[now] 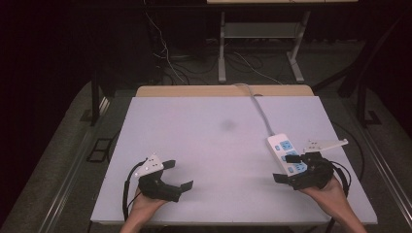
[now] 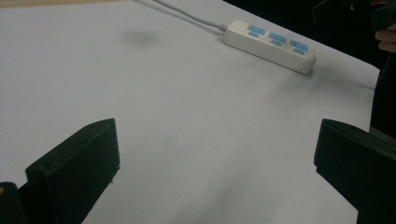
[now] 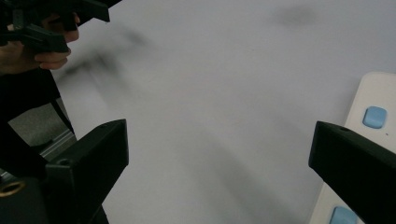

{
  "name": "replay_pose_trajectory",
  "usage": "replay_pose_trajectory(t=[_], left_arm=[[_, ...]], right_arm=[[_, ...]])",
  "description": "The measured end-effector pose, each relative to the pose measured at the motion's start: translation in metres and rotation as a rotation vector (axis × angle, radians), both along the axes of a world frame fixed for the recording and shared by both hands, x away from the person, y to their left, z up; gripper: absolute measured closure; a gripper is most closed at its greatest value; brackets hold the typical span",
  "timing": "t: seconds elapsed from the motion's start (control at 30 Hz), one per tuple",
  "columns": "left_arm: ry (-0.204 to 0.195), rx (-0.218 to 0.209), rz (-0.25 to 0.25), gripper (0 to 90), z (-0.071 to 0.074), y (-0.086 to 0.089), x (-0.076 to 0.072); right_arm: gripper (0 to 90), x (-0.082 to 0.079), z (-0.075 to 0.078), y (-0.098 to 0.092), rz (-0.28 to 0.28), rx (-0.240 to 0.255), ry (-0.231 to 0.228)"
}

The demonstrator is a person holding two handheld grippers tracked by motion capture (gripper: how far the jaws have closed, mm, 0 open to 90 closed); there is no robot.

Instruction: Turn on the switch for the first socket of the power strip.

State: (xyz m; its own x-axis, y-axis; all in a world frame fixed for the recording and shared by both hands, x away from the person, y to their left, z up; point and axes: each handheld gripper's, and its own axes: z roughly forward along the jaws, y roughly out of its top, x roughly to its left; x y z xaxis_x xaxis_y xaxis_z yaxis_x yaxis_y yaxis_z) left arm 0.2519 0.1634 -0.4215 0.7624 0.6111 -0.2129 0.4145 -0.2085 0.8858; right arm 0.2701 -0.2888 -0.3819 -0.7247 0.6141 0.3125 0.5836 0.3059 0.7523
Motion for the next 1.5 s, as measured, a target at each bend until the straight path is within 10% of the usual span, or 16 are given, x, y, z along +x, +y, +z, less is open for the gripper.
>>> replay_pose_trajectory(t=[1.5], left_arm=[[0.014, 0.011, 0.014, 0.0, 0.0, 0.002, 0.002]], right_arm=[[4.5, 0.062, 0.023, -0.011, -0.009, -0.077, 0.062]])
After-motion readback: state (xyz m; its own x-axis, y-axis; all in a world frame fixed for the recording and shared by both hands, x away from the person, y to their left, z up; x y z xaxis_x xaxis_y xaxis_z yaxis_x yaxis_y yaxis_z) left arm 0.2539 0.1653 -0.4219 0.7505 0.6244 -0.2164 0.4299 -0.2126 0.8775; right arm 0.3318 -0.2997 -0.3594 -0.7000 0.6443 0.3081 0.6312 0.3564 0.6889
